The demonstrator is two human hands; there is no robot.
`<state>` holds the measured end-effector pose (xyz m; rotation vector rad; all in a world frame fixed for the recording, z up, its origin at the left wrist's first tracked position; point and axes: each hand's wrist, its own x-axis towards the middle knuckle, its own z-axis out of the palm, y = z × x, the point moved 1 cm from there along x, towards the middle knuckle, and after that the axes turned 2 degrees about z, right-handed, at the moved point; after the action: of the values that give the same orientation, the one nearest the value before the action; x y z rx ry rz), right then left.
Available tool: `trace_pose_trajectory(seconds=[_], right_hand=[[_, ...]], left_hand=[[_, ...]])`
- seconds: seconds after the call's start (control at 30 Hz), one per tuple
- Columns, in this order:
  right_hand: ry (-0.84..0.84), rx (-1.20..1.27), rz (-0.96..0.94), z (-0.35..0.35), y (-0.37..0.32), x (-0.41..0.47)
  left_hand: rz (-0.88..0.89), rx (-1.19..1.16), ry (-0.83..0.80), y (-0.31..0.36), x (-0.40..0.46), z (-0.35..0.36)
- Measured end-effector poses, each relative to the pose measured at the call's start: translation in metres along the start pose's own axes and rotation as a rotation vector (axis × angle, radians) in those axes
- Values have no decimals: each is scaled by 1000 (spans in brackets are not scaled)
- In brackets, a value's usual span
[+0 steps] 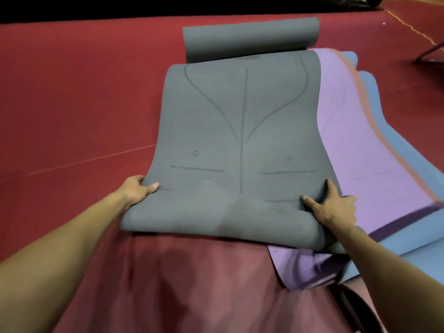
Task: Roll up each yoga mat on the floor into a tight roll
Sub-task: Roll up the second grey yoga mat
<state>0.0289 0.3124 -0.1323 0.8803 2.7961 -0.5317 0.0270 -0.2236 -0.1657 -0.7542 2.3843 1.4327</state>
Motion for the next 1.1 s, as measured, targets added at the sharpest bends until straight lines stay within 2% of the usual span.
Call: trace_pose_trajectory(seconds=[0.13, 0.27, 0.33, 0.5, 0.7, 0.77, 0.87, 0.93, 1.1], right_hand=[[-49, -48, -45, 7, -20, -15], [-78, -69, -143, 36, -59, -49], [-107, -61, -202, 49, -78, -65], [-173, -42, -328, 74, -120, -117], [-306, -155, -454, 101, -124, -182], [-299, -181, -439, 98, -105, -187], [-266, -210, -416, 96, -82, -189], [-211, -237, -422, 98, -79, -190], [-104, -364, -472, 113, -84, -191]], left_hand=[[109, 152, 207, -7, -1, -29], [168, -68, 246, -24, -24, -83], [162, -84, 269, -38, -38, -112], [19, -89, 409, -99, -113, -163], [-264, -42, 543, -229, -240, -171], [-303, 13, 491, -251, -261, -158], [-304, 245, 387, -257, -261, -148], [-296, 385, 413, -252, -247, -150], [-257, 445, 459, -222, -199, -149]])
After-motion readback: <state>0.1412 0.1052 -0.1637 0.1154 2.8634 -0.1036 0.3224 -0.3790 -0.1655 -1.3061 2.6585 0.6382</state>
